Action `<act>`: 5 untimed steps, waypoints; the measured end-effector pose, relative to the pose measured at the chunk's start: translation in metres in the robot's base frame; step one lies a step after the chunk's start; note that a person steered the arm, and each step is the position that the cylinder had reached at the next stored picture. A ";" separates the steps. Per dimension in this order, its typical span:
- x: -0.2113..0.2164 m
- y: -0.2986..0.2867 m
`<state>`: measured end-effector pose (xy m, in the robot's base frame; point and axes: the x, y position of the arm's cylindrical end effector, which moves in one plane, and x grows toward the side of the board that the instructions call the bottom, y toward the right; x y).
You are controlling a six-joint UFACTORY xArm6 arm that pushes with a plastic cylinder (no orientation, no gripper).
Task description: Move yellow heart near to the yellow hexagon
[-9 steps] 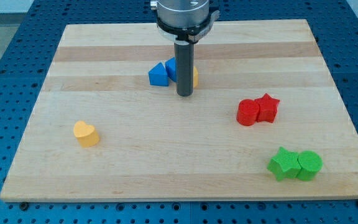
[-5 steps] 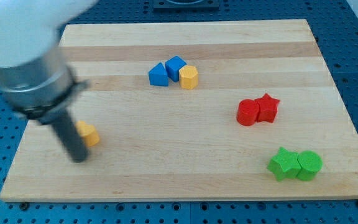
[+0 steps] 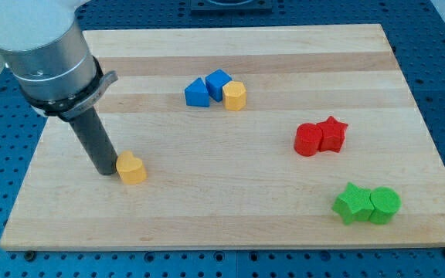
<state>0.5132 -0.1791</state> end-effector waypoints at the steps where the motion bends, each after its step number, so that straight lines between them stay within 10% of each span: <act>1: 0.016 -0.002; 5: -0.003 0.026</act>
<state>0.5100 -0.1531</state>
